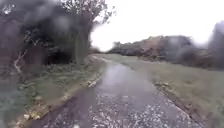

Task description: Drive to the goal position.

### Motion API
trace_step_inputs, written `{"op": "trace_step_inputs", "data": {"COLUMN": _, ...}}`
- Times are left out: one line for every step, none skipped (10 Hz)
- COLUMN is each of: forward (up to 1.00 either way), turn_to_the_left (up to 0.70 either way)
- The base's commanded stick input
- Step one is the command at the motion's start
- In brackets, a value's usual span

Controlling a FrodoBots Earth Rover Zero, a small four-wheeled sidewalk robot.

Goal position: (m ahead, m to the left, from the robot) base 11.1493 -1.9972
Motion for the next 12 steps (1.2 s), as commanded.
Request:
{"op": "trace_step_inputs", "data": {"forward": 0.00, "turn_to_the_left": 0.00}}
{"op": "trace_step_inputs", "data": {"forward": 0.00, "turn_to_the_left": 0.00}}
{"op": "trace_step_inputs", "data": {"forward": 0.00, "turn_to_the_left": 0.00}}
{"op": "trace_step_inputs", "data": {"forward": 0.00, "turn_to_the_left": 0.00}}
{"op": "trace_step_inputs", "data": {"forward": 0.00, "turn_to_the_left": 0.00}}
{"op": "trace_step_inputs", "data": {"forward": 0.00, "turn_to_the_left": 0.00}}
{"op": "trace_step_inputs", "data": {"forward": 0.00, "turn_to_the_left": 0.00}}
{"op": "trace_step_inputs", "data": {"forward": 0.00, "turn_to_the_left": -0.96}}
{"op": "trace_step_inputs", "data": {"forward": 0.00, "turn_to_the_left": -0.98}}
{"op": "trace_step_inputs", "data": {"forward": 0.00, "turn_to_the_left": -1.00}}
{"op": "trace_step_inputs", "data": {"forward": 0.00, "turn_to_the_left": -1.00}}
{"op": "trace_step_inputs", "data": {"forward": 0.00, "turn_to_the_left": -1.00}}
